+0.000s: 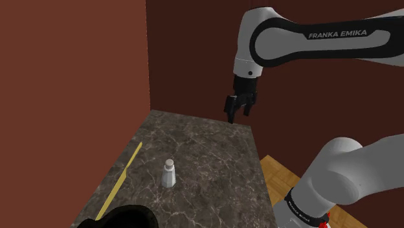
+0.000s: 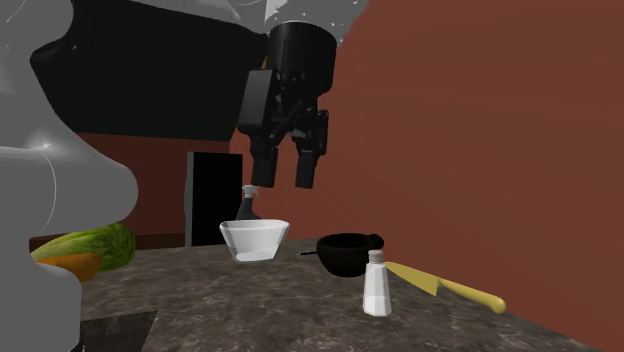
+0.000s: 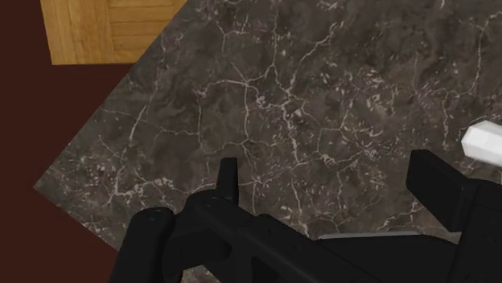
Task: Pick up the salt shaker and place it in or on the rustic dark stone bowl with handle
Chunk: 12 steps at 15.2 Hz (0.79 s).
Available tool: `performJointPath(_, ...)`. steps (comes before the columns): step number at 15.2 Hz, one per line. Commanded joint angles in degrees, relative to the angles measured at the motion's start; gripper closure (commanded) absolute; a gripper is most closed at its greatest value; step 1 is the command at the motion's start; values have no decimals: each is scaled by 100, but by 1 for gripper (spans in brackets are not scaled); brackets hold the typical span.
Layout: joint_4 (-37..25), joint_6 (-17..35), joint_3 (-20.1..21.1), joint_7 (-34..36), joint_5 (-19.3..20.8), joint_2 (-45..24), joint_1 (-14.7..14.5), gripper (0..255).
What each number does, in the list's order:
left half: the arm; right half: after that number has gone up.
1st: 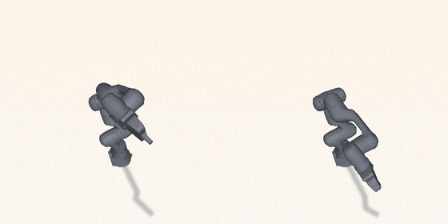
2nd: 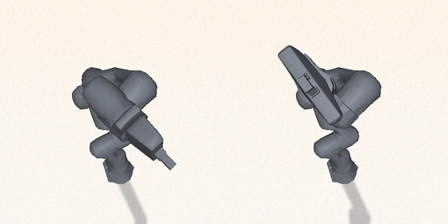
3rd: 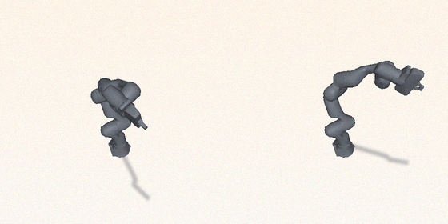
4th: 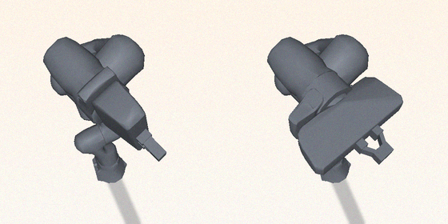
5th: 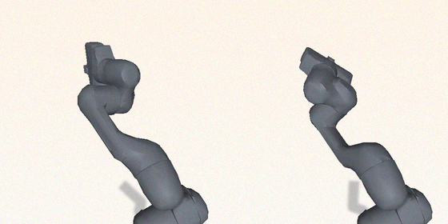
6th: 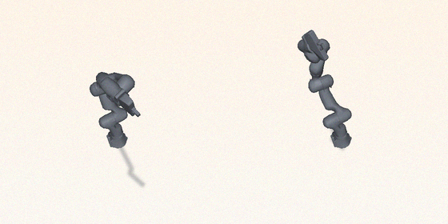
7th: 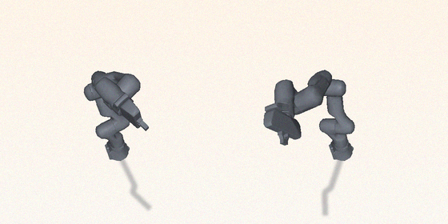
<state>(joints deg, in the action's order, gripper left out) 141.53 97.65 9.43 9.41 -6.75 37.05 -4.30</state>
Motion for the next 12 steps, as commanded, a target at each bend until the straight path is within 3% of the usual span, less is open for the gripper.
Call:
performJointPath(1,-34,205,238,255,-159,-203,-106,0)
performJointPath(12,-783,1272,1466,1623,-482,-1810,-463,0)
